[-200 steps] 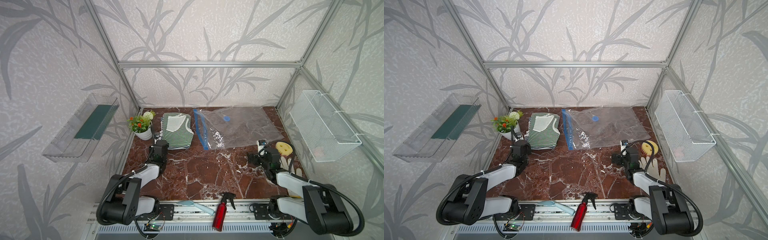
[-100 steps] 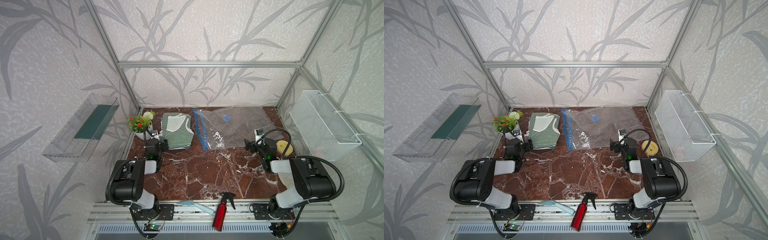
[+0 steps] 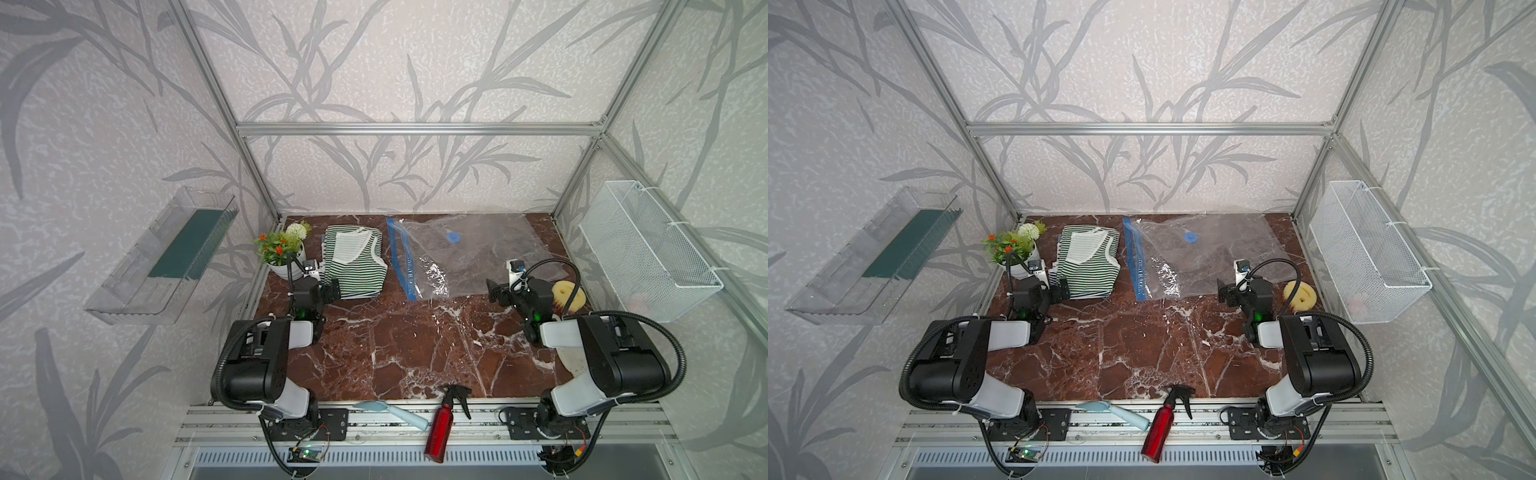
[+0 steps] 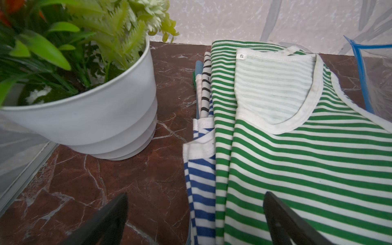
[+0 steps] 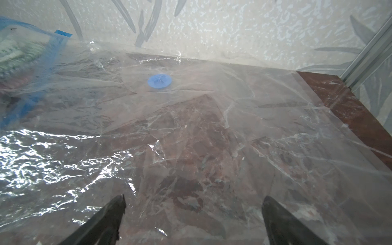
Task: Take the tank top out of the vacuum bag
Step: Reset both arms
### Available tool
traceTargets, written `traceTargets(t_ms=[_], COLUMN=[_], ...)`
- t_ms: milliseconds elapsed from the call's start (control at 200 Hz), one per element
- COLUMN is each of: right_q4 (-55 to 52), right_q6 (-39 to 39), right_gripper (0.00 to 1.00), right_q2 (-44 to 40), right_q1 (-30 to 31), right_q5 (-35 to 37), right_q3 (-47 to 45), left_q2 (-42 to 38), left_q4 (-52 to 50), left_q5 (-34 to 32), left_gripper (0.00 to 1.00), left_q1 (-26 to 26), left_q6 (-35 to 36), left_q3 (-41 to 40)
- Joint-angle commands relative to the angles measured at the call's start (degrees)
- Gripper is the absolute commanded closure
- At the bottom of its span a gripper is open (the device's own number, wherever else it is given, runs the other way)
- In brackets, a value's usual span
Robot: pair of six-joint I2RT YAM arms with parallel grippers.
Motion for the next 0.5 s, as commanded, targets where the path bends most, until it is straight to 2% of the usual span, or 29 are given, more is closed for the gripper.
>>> traceTargets(t_ms=[0,495], right_q4=[2.5,1.4], right_q6=[-0.4,-0.4], right_gripper=[0.01,0.01], right_q2=[0.4,0.6], right_q1=[0.2,0.2], right_q5=[-0.8,-0.9], right_q3=[-0.3,0.4], left_q2=[-0.6,-0.6], left_q4=[0.0,-0.1], left_q5=[0.4,0.4], left_gripper=[0.01,0.01], left_q1=[0.2,0.2], left_q6=[0.7,0.6], left_q3=[0.6,0.7])
